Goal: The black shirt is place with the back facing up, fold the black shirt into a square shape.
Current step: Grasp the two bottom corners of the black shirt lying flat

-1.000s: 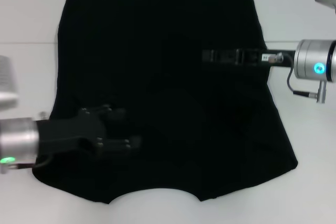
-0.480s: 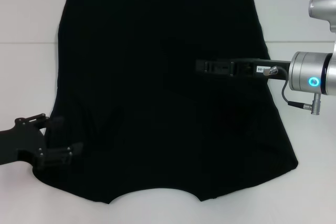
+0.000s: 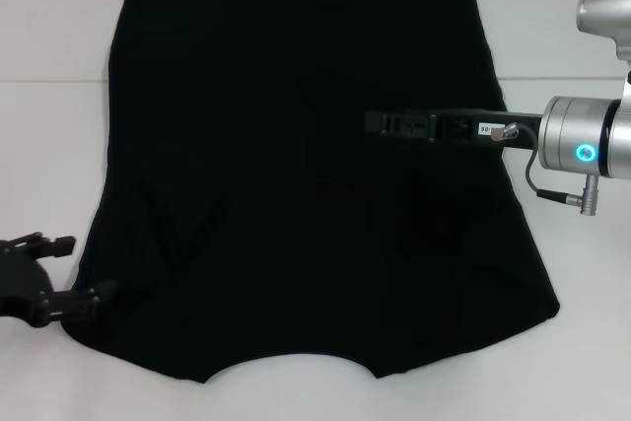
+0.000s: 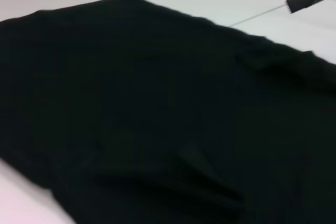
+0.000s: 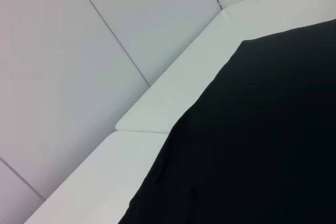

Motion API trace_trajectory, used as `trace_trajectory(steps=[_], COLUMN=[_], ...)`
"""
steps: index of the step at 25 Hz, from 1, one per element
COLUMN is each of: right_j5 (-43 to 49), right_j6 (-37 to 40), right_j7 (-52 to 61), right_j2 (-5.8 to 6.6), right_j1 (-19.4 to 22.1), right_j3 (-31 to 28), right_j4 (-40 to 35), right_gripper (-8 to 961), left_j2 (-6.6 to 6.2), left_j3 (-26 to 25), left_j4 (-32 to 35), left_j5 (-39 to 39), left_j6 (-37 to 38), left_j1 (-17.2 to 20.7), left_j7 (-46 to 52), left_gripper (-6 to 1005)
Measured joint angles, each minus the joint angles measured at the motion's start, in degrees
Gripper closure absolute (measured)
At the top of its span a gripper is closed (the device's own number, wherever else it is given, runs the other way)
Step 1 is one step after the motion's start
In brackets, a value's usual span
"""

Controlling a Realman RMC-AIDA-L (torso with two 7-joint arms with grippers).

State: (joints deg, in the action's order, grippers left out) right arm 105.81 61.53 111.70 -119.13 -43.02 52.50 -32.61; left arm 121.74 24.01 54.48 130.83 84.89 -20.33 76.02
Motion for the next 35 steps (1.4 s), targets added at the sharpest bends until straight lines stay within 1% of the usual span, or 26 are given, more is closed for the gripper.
trace_trajectory(steps=[4,9,14,20,31,33,35], right_j5=[0.00,0.00,0.00,0.00,0.01,0.00,0.00], right_j6=[-0.17,-0.20,-0.20,-0.18,-0.11,-0.06,0.00], right_j7=[-0.13,-0.33,-0.44,-0.44,-0.44,-0.44,-0.43], right_j2=[-0.09,-0.12,-0.09,-0.06,0.03,0.06,0.09], right_j1=[0.15,0.31,0.31,0.31,0.31,0.31,0.31], right_j3=[-0.04,-0.37,-0.58,-0.57,-0.65,-0.65,-0.65], right_j4=[0.00,0.01,0.57,0.67,0.71,0.71,0.71], right_gripper=[63,66,69,69,68,68,68], left_j2=[-0.02,0.03,0.36,0.58,0.61,0.61,0.61], left_j3=[-1.94,-2.45,-2.26,-2.05,-1.69,-1.65,-1.61], left_j4=[0.04,-0.08,-0.47,-1.15,-2.25,-2.27,-2.30], left_j5=[0.47,2.72,3.15,4.31,5.61,5.63,5.64], left_j6=[0.18,0.29,0.72,-1.39,-3.30,-3.16,-3.09], left_j1=[0.71,0.99,1.33,0.91,0.16,0.16,0.12], left_j7=[-0.11,0.05,0.08,0.80,1.55,1.58,1.59], left_gripper=[127,126,127,194,417,627,704])
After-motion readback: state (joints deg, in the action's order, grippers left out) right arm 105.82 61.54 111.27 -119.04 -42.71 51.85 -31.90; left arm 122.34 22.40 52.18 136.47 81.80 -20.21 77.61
